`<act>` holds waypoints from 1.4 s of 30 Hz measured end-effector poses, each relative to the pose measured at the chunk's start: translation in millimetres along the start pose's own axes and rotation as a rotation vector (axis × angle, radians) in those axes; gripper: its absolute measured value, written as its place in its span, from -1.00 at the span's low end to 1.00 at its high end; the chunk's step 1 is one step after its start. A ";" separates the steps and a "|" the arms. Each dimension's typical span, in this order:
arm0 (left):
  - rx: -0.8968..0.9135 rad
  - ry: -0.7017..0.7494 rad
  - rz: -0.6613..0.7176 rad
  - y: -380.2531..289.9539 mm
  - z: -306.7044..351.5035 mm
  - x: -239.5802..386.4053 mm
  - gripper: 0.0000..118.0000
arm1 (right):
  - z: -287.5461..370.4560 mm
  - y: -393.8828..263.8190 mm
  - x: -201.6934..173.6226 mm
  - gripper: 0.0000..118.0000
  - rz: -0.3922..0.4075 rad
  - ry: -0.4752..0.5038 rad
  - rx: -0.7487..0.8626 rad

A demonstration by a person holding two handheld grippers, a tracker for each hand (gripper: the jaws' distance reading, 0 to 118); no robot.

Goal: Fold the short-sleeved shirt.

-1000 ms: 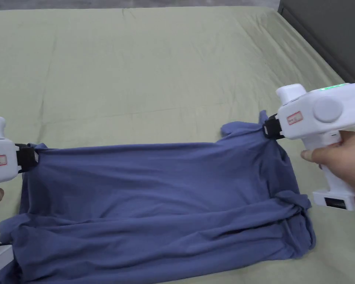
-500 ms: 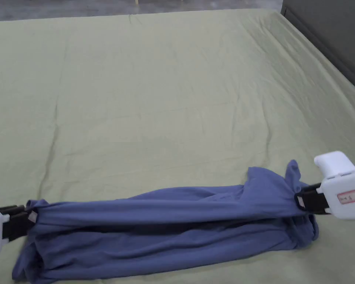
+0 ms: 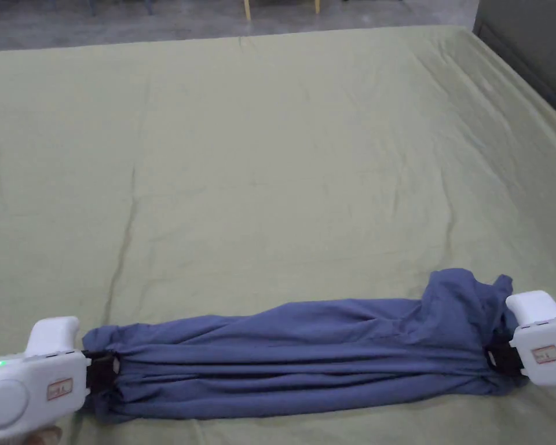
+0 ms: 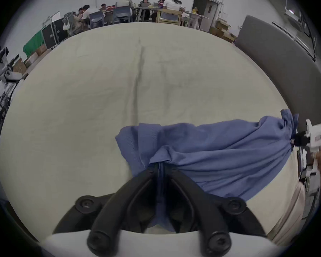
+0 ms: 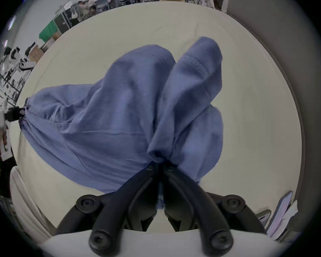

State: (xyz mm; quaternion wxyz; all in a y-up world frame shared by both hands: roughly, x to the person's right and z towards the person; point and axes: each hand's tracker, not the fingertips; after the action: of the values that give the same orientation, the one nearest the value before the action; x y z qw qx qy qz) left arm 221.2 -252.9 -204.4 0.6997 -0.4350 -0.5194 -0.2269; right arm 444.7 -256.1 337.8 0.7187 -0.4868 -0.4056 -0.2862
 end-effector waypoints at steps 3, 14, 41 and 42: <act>0.129 -0.109 0.135 5.1 47.7 -2.8 1.00 | 49.7 2.4 -1.0 0.59 -0.073 0.043 0.150; 0.106 -0.210 0.154 -16.7 52.3 -10.8 -1.00 | 95.1 -6.3 -45.5 -0.96 -0.083 0.297 0.285; -0.145 -0.783 0.329 -9.7 -47.2 -52.3 -0.85 | 90.0 -5.4 -89.5 -0.96 0.050 0.523 0.241; -0.102 -0.771 0.365 -10.0 -40.7 -59.4 -0.85 | 90.6 -5.2 -89.3 -0.96 0.053 0.521 0.242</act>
State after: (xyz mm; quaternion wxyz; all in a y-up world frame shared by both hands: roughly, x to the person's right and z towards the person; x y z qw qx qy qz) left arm 213.8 -300.4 -258.9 0.4605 -0.6069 -0.6455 0.0545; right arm 367.6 -172.0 281.1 0.8589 -0.3179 -0.2256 -0.3322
